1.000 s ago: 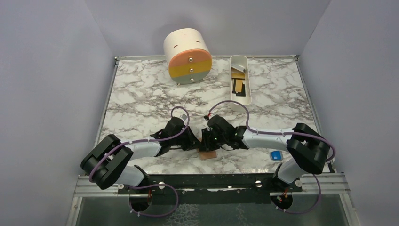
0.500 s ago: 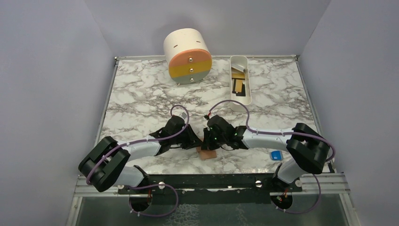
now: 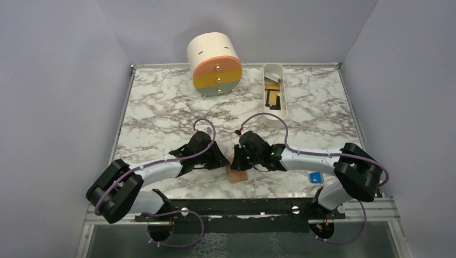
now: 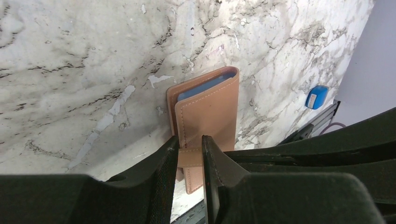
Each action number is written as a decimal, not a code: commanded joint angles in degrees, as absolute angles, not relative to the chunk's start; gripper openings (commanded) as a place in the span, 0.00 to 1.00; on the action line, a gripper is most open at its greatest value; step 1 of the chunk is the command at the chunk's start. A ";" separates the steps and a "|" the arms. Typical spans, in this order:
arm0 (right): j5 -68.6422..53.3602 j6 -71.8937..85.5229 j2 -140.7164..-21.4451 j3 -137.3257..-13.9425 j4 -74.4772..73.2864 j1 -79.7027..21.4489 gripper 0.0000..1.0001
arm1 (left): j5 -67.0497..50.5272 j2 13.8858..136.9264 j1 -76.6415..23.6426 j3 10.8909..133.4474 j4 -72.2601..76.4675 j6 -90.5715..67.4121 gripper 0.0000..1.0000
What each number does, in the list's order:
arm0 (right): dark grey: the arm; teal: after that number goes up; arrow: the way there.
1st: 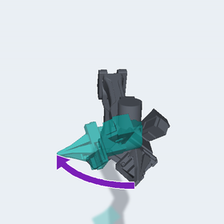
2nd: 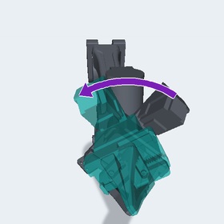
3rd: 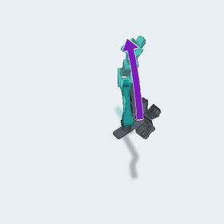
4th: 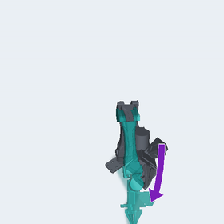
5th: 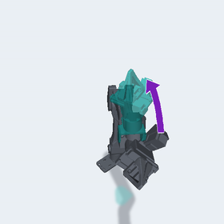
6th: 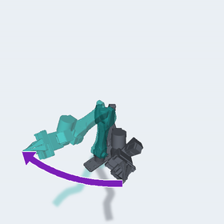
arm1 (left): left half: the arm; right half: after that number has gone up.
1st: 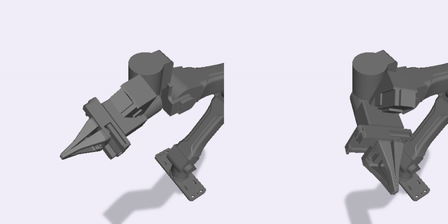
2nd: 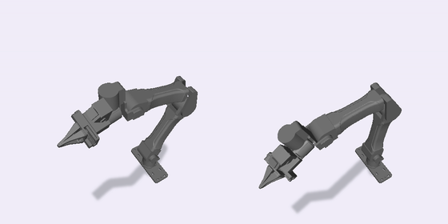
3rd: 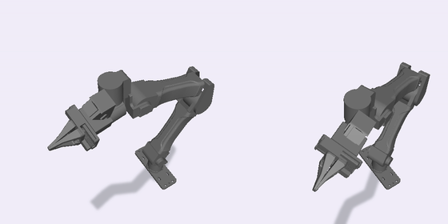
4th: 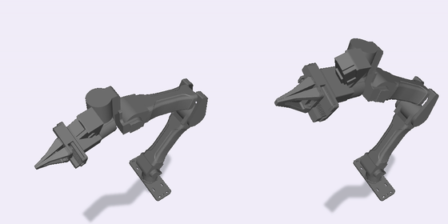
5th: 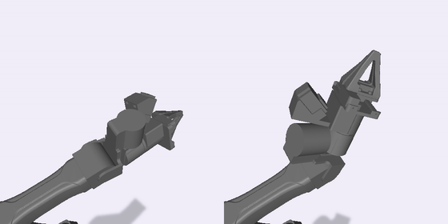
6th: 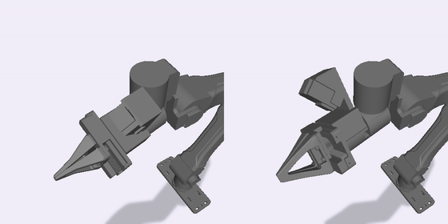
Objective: Put the credit cards into the card holder
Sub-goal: Close the card holder at the center of the board.
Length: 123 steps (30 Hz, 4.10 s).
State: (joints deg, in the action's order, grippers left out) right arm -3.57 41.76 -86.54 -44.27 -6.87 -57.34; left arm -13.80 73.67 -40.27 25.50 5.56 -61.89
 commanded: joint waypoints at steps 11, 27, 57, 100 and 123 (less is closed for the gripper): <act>0.12 42.67 -84.13 -42.59 -9.11 -57.73 0.01 | -12.13 75.78 -40.61 27.68 4.04 -59.21 0.25; 1.58 43.02 -84.92 -42.37 -9.66 -57.74 0.01 | -12.12 78.15 -40.59 26.97 4.92 -58.79 0.22; -1.35 45.61 -86.58 -39.53 -6.77 -57.64 0.01 | -13.99 75.76 -40.74 27.87 4.52 -59.42 0.21; -3.16 46.73 -90.70 -34.85 -1.22 -55.55 0.01 | -12.46 85.16 -47.01 31.85 1.08 -57.97 0.00; -4.54 41.43 -84.72 -36.67 -1.75 -54.49 0.18 | -2.66 86.40 -52.30 43.39 -13.52 -55.86 0.01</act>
State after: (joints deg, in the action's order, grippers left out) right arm -8.69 45.54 -85.19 -34.59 2.59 -53.32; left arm -6.61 84.75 -50.39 41.91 -12.12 -56.73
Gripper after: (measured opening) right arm 0.130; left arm 0.008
